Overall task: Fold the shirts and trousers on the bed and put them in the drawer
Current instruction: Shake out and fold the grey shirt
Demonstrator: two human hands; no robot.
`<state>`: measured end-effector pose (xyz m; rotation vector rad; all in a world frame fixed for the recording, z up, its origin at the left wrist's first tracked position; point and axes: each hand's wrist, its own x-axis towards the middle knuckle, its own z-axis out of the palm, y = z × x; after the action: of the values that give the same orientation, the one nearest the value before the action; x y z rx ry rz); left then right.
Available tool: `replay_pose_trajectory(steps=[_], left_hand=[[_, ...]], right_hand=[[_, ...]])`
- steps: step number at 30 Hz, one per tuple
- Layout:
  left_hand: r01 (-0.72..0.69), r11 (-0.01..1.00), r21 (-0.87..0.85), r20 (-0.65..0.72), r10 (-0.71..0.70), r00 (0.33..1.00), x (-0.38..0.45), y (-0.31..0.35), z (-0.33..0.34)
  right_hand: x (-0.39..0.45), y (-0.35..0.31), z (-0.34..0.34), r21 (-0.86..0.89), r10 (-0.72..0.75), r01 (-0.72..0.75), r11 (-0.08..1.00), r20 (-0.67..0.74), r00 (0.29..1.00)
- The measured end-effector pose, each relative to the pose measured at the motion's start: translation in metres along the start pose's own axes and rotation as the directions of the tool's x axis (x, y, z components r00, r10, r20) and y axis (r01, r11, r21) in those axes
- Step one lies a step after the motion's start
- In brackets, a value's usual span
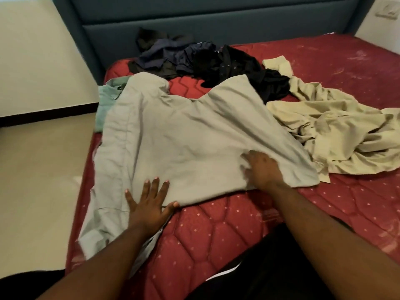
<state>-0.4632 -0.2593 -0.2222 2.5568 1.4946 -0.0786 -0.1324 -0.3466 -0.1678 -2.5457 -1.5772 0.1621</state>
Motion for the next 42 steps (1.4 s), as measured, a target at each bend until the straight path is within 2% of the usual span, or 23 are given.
replay_pose_trajectory(steps=[2,4,6,8,11,13,15,17,19,20,21,22,23,25,26,27,29,31,33,36,39,41,42], left_hand=[[0.069,0.997,-0.030,-0.104,-0.071,0.992,0.000,-0.006,-0.009],[0.259,0.953,-0.154,-0.305,-0.295,0.905,-0.003,-0.025,-0.019],[0.504,0.754,-0.421,-0.253,-0.631,0.733,-0.010,-0.050,-0.032],[0.624,0.533,-0.571,-0.090,-0.796,0.598,-0.023,-0.072,-0.042],[0.545,0.594,-0.592,-0.084,-0.718,0.691,-0.044,-0.093,-0.043],[0.421,0.613,-0.668,-0.109,-0.640,0.760,-0.056,-0.099,-0.040],[0.319,0.474,-0.820,-0.060,-0.627,0.777,-0.066,-0.094,-0.045],[0.192,0.204,-0.960,0.004,-0.675,0.738,-0.074,-0.086,-0.051],[0.205,0.092,-0.974,0.082,-0.704,0.705,-0.087,-0.074,-0.057],[0.303,0.194,-0.933,0.092,-0.685,0.723,-0.095,-0.069,-0.065],[0.452,0.434,-0.779,0.120,-0.605,0.787,-0.104,-0.066,-0.073],[0.544,0.646,-0.535,0.241,-0.501,0.831,-0.115,-0.061,-0.087],[0.559,0.767,-0.316,0.392,-0.431,0.813,-0.123,-0.060,-0.098],[0.551,0.816,-0.173,0.624,-0.342,0.702,-0.129,-0.060,-0.124],[0.563,0.810,-0.166,0.653,-0.337,0.678,-0.122,-0.063,-0.137],[0.582,0.787,-0.206,0.632,-0.347,0.693,-0.111,-0.070,-0.140],[0.650,0.620,-0.441,0.513,-0.420,0.749,-0.079,-0.087,-0.135],[0.612,0.237,-0.754,0.411,-0.556,0.722,-0.051,-0.099,-0.115],[0.552,-0.017,-0.833,0.464,-0.564,0.683,-0.032,-0.101,-0.094],[0.513,-0.140,-0.847,0.516,-0.451,0.728,-0.023,-0.096,-0.092],[0.264,-0.295,-0.918,0.382,-0.479,0.791,-0.007,-0.108,-0.102],[0.220,-0.249,-0.943,0.315,-0.464,0.828,-0.007,-0.115,-0.096],[0.243,-0.148,-0.959,0.284,-0.454,0.845,-0.008,-0.117,-0.087]], right_hand=[[-0.010,-0.031,0.014,0.103,-0.189,0.167,0.981,0.285,0.940],[-0.013,-0.043,0.022,-0.024,-0.194,0.231,0.973,0.457,0.868],[-0.015,-0.049,0.019,-0.123,-0.109,0.188,0.974,0.473,0.874],[-0.020,-0.068,0.014,-0.187,-0.061,0.137,0.973,0.362,0.930],[-0.051,-0.133,0.010,-0.013,-0.241,0.245,0.970,0.116,0.963],[-0.085,-0.177,0.014,0.203,-0.345,0.305,0.931,0.205,0.916],[-0.116,-0.206,0.027,0.463,-0.355,0.140,0.875,0.418,0.836],[-0.136,-0.228,0.038,0.774,-0.330,-0.298,0.559,0.538,0.776],[-0.142,-0.248,0.040,0.818,-0.305,-0.573,-0.045,0.535,0.788],[-0.141,-0.255,0.042,0.779,-0.231,-0.567,-0.269,0.519,0.823],[-0.139,-0.259,0.040,0.767,-0.160,-0.542,-0.344,0.521,0.839],[-0.135,-0.258,0.040,0.789,-0.121,-0.540,-0.293,0.530,0.839],[-0.134,-0.254,0.035,0.817,-0.144,-0.567,-0.104,0.552,0.821],[-0.130,-0.238,0.026,0.670,-0.214,-0.557,0.491,0.712,0.669],[-0.127,-0.228,0.022,0.520,-0.179,-0.522,0.676,0.803,0.569],[-0.123,-0.221,0.017,0.439,-0.128,-0.498,0.748,0.832,0.540],[-0.108,-0.212,0.012,0.499,-0.048,-0.459,0.735,0.713,0.700],[-0.099,-0.209,0.016,0.717,0.028,-0.470,0.514,0.534,0.845],[-0.104,-0.217,0.023,0.823,0.075,-0.472,0.316,0.475,0.877],[-0.127,-0.229,0.031,0.848,0.010,-0.412,0.333,0.434,0.901],[-0.146,-0.232,0.038,0.902,0.186,-0.428,0.065,0.410,0.893],[-0.159,-0.231,0.044,0.899,0.300,-0.432,-0.068,0.431,0.851],[-0.168,-0.229,0.049,0.886,0.278,-0.461,-0.040,0.453,0.847]])
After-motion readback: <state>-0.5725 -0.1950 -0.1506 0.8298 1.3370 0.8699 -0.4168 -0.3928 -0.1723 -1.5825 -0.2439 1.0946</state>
